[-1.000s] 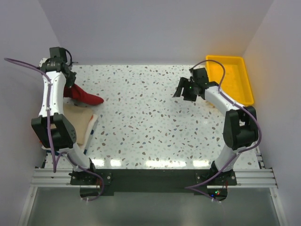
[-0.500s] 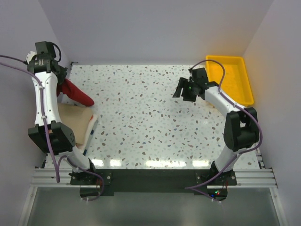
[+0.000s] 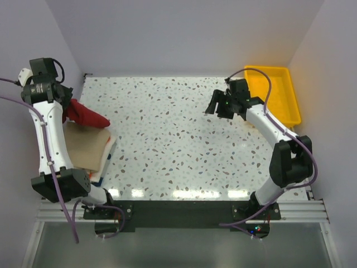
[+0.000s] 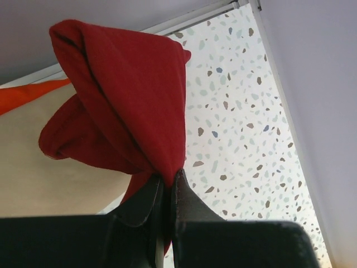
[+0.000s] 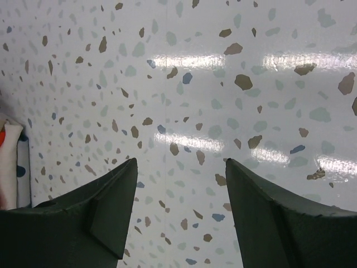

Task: Fold and stack the t-shirts
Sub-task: Neatly place the folded tshirt to the corner

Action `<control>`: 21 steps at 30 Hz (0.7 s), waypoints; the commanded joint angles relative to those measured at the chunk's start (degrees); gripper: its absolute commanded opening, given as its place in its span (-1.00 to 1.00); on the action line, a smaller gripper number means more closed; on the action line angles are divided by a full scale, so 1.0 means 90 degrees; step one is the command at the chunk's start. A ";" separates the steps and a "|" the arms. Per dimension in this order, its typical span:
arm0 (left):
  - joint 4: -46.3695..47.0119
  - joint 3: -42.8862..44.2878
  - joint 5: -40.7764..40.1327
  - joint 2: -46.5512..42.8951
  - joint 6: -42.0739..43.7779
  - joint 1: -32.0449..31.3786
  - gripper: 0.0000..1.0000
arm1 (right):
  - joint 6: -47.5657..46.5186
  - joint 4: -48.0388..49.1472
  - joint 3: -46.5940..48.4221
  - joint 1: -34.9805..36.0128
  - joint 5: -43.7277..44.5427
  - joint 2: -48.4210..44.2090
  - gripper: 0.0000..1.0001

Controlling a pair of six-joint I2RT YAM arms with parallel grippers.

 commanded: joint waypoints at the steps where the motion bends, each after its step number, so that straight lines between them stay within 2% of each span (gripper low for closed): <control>1: 0.0078 -0.0407 -0.0228 -0.0602 0.0205 0.0191 -1.00 | -0.0029 -0.0073 -0.0169 0.0081 -0.0018 -0.0438 0.35; 5: 0.0107 -0.1334 -0.0462 -0.1478 0.0263 0.0377 -1.00 | -0.0165 -0.0161 -0.0364 0.0149 -0.0008 -0.0682 0.35; 6: 0.0156 -0.1849 -0.0501 -0.1665 0.0292 0.0407 -1.00 | -0.0195 -0.0190 -0.0394 0.0178 -0.0018 -0.0779 0.36; 7: 0.0166 -0.2125 -0.0579 -0.1832 0.0273 0.0484 -0.90 | -0.0214 -0.0219 -0.0462 0.0208 -0.0018 -0.0829 0.36; 8: 0.0263 -0.2408 -0.0715 -0.2201 0.0283 0.0524 -0.14 | -0.0234 -0.0229 -0.0501 0.0237 -0.0018 -0.0878 0.36; 9: 0.0331 -0.2952 -0.0736 -0.2378 0.0322 0.0543 0.33 | -0.0244 -0.0248 -0.0530 0.0324 -0.0027 -0.0946 0.36; 11: 0.0478 -0.3356 -0.0736 -0.2788 0.0409 0.0612 1.00 | -0.0263 -0.0278 -0.0628 0.0422 -0.0018 -0.1063 0.36; 14: 0.0664 -0.3758 -0.0561 -0.3141 0.0634 0.0602 1.00 | -0.0273 -0.0278 -0.0823 0.0579 0.0070 -0.1297 0.37; 21: 0.1122 -0.3719 0.0376 -0.3064 0.1122 0.0592 1.00 | -0.0205 -0.0161 -0.1107 0.0618 0.0080 -0.1610 0.38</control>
